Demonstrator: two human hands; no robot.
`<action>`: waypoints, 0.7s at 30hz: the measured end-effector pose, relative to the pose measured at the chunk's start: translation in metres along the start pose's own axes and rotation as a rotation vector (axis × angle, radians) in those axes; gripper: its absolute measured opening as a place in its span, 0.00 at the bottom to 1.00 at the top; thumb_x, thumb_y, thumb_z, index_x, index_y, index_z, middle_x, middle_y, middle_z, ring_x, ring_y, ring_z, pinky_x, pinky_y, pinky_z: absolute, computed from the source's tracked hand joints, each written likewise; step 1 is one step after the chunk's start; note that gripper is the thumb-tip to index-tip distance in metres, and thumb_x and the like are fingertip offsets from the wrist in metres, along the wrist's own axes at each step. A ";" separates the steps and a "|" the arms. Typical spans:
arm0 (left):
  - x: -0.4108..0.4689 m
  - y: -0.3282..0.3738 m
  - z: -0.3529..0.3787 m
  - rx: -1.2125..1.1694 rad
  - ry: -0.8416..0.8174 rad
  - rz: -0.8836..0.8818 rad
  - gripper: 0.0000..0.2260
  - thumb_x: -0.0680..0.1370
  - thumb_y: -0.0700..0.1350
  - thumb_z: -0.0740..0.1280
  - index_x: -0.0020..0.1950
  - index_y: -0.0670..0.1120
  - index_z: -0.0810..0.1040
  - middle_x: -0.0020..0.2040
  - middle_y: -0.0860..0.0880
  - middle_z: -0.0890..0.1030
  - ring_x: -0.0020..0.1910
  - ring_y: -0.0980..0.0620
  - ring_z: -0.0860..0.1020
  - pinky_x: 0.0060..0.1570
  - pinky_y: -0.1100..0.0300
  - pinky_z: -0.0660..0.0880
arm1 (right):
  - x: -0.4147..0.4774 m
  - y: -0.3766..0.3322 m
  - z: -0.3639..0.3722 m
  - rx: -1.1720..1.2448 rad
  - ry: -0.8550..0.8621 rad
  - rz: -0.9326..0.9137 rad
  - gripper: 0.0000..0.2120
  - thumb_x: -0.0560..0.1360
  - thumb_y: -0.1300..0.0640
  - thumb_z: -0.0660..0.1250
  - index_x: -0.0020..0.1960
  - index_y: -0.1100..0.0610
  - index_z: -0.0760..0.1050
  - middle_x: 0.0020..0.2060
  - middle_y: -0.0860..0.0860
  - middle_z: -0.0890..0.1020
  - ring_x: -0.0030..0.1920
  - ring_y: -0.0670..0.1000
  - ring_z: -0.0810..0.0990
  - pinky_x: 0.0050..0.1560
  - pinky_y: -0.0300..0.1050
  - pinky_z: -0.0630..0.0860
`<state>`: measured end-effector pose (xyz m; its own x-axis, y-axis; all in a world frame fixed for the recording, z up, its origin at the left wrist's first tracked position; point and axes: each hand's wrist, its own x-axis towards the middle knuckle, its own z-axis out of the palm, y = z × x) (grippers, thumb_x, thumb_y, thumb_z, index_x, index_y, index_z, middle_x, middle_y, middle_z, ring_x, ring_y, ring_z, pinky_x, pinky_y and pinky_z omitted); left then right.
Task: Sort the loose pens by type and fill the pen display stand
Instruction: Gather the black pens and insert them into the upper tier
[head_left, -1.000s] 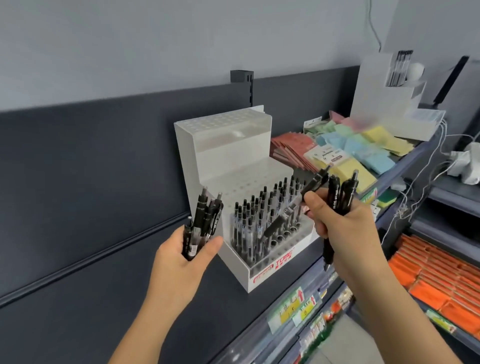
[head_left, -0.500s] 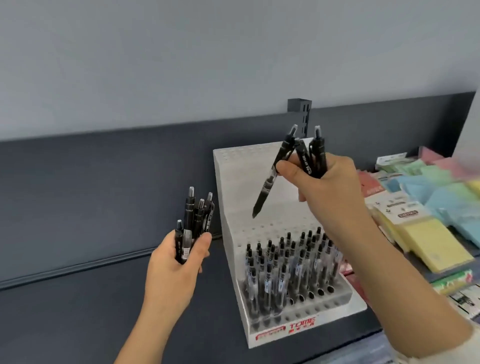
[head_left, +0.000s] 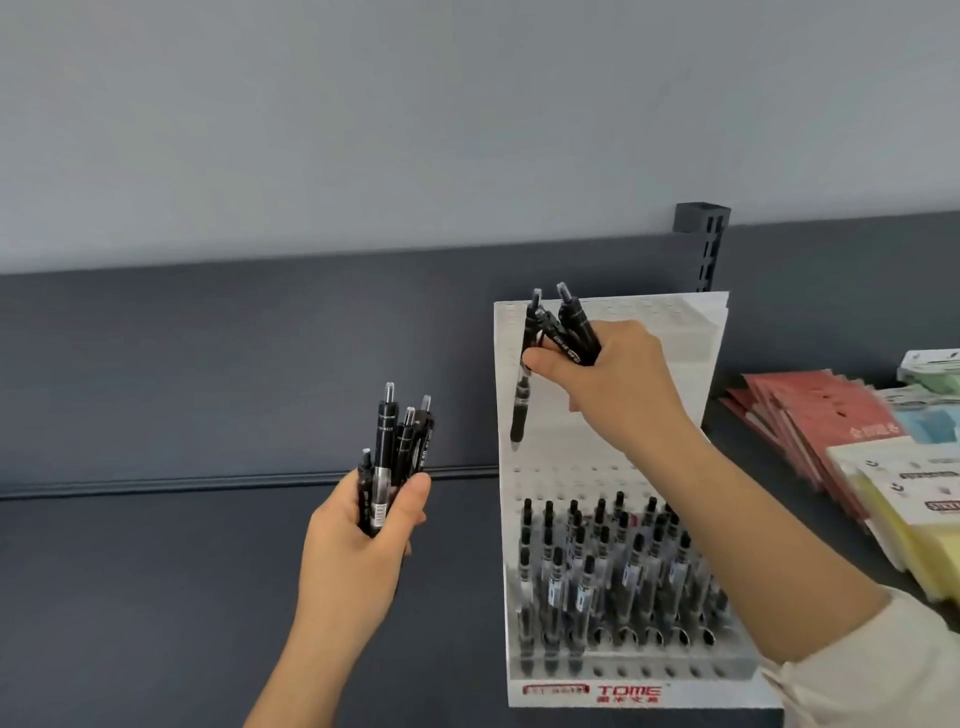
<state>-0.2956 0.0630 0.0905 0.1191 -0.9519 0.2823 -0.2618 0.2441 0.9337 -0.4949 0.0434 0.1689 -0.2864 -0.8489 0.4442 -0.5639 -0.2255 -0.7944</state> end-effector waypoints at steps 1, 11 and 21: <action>0.000 0.000 0.000 -0.002 -0.002 0.001 0.10 0.75 0.49 0.67 0.37 0.44 0.75 0.25 0.56 0.77 0.21 0.60 0.70 0.25 0.70 0.67 | 0.001 0.001 0.001 -0.013 -0.008 0.003 0.19 0.71 0.51 0.72 0.39 0.68 0.74 0.28 0.57 0.72 0.30 0.53 0.70 0.33 0.43 0.65; 0.012 0.000 0.006 -0.018 -0.088 0.026 0.09 0.74 0.48 0.68 0.37 0.46 0.75 0.31 0.54 0.81 0.24 0.60 0.72 0.26 0.71 0.68 | -0.001 0.011 0.007 -0.151 -0.153 0.102 0.18 0.70 0.50 0.72 0.42 0.67 0.78 0.30 0.56 0.74 0.31 0.52 0.73 0.32 0.42 0.68; 0.016 -0.001 0.010 -0.057 -0.134 0.052 0.09 0.74 0.48 0.68 0.37 0.46 0.75 0.27 0.56 0.79 0.24 0.60 0.72 0.27 0.73 0.68 | 0.001 0.004 0.009 -0.259 -0.168 0.046 0.15 0.72 0.52 0.70 0.41 0.65 0.78 0.36 0.62 0.81 0.33 0.56 0.75 0.41 0.52 0.76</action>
<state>-0.3026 0.0455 0.0922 -0.0232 -0.9530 0.3020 -0.2094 0.3001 0.9307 -0.4903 0.0368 0.1622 -0.1963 -0.9276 0.3179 -0.7382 -0.0736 -0.6706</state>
